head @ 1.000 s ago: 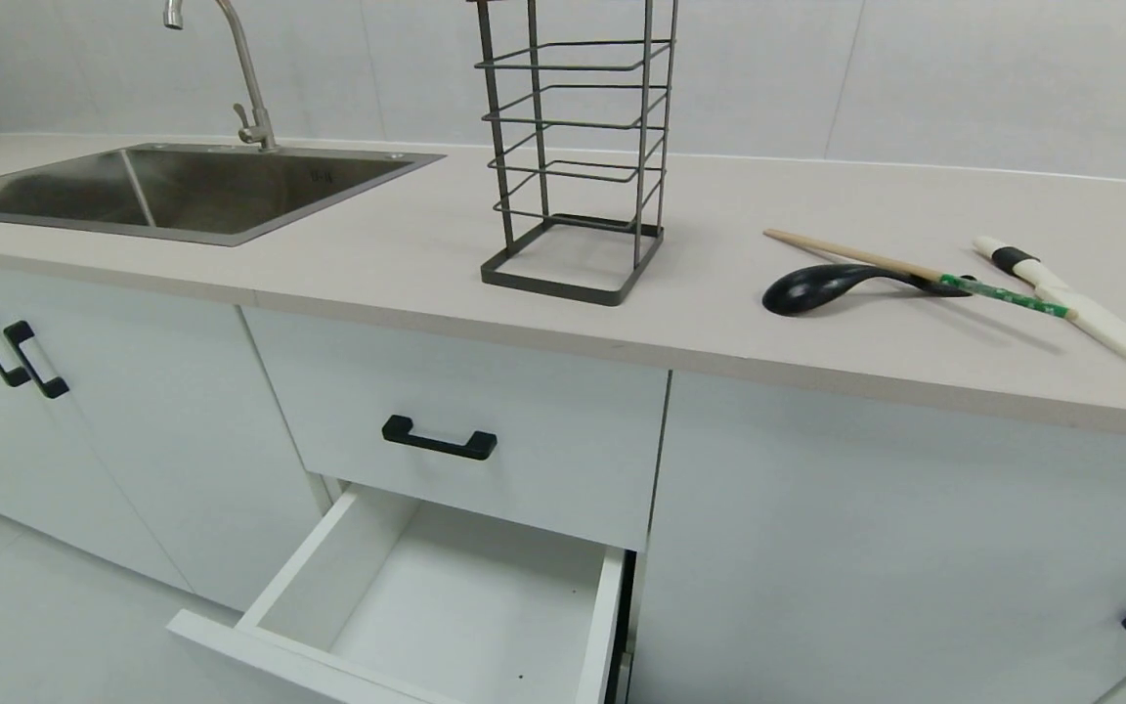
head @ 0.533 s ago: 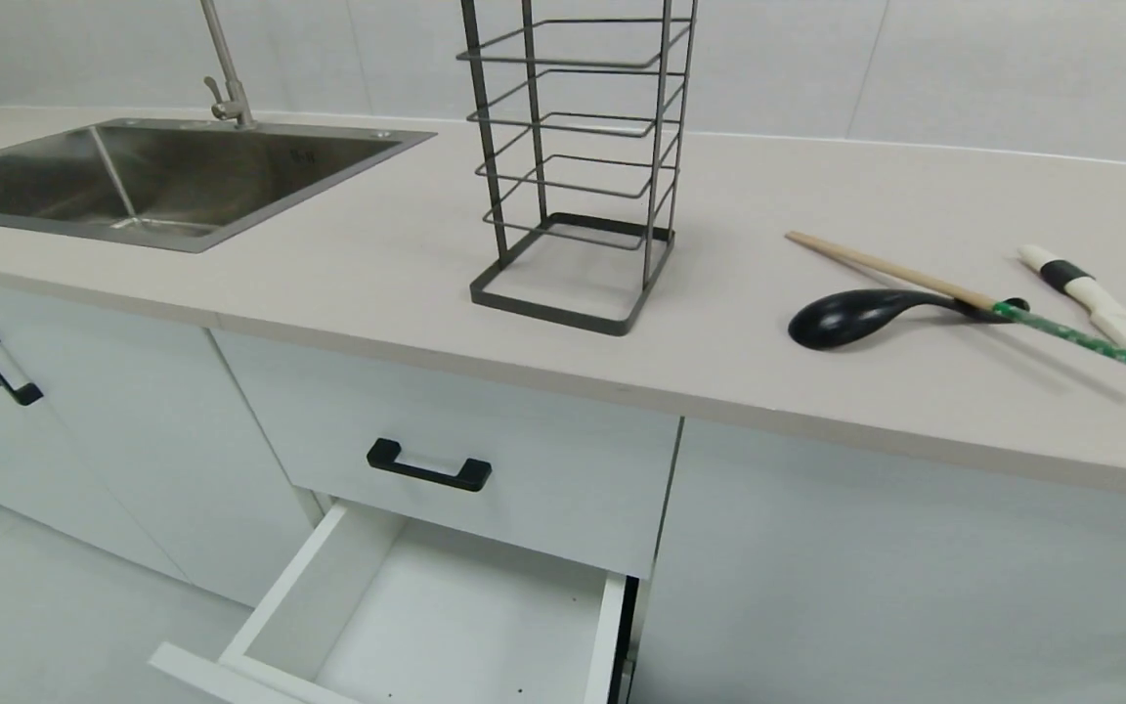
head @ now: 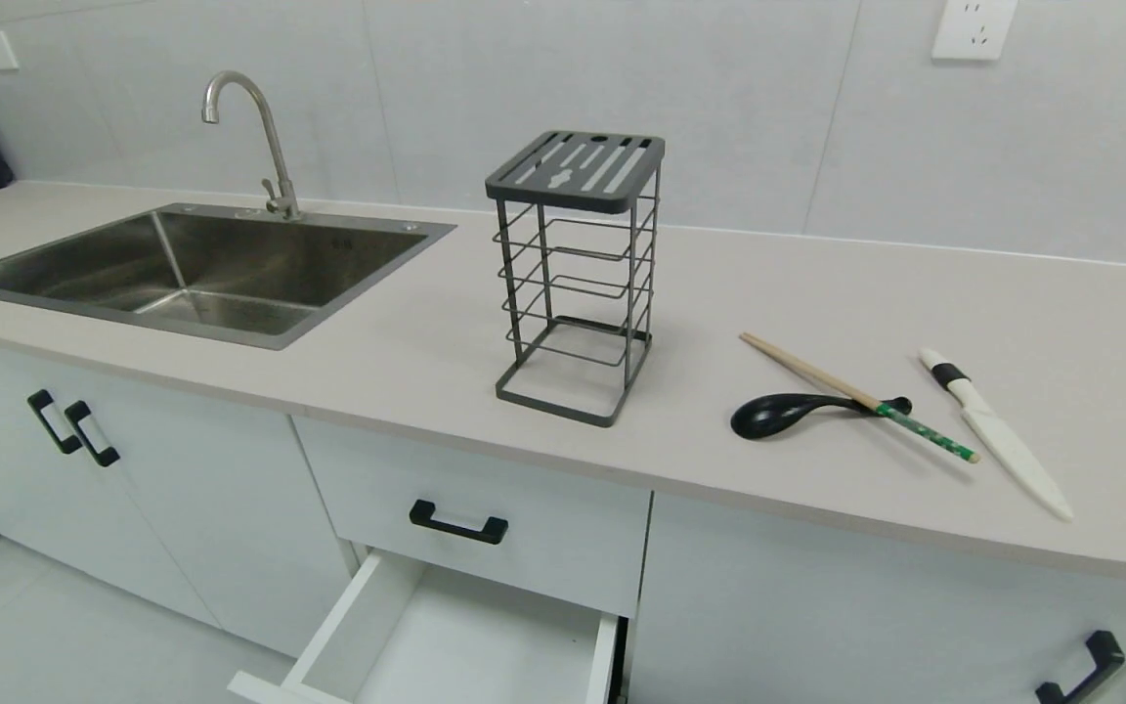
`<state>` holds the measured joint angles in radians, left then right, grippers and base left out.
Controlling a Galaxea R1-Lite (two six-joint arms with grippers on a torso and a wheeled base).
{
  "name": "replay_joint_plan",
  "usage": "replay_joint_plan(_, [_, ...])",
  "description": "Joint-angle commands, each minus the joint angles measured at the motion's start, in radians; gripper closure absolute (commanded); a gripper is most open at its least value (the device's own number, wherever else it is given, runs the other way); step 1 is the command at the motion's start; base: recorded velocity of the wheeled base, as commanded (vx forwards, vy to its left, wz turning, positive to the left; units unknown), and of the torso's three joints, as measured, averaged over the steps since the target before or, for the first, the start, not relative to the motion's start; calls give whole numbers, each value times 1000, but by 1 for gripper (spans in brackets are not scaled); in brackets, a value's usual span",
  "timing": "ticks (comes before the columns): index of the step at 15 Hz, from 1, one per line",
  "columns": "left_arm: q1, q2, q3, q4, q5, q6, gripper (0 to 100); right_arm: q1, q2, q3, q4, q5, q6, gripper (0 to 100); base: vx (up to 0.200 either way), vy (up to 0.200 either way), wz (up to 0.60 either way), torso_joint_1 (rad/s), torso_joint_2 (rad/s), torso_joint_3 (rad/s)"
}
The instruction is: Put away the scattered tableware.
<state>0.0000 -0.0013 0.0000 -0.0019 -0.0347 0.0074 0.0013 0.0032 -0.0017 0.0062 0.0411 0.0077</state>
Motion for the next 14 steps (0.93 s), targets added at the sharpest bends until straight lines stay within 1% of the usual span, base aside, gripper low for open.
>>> replay_joint_plan(1, [0,1,0,0,-1,0,0,0,1,0,0,0,0,100,0,0,0,36,-486,-217])
replay_joint_plan(2, [0,1,0,0,-1,0,0,0,1,0,0,0,0,100,0,0,0,139,-481,-217])
replay_joint_plan(6, [0,1,0,0,-1,0,0,0,1,0,0,0,0,100,0,0,0,372,-487,-234])
replay_joint_plan(9, [0,1,0,0,-1,0,0,0,1,0,0,2,0,100,0,0,0,264,-470,-222])
replay_joint_plan(11, [0,1,0,-1,-1,0,0,0,1,-1,0,0,-5,100,0,0,0,93,-173,-76])
replay_joint_plan(14, [0,1,0,0,-1,0,0,0,1,0,0,-1,-2,100,0,0,0,14,-25,-12])
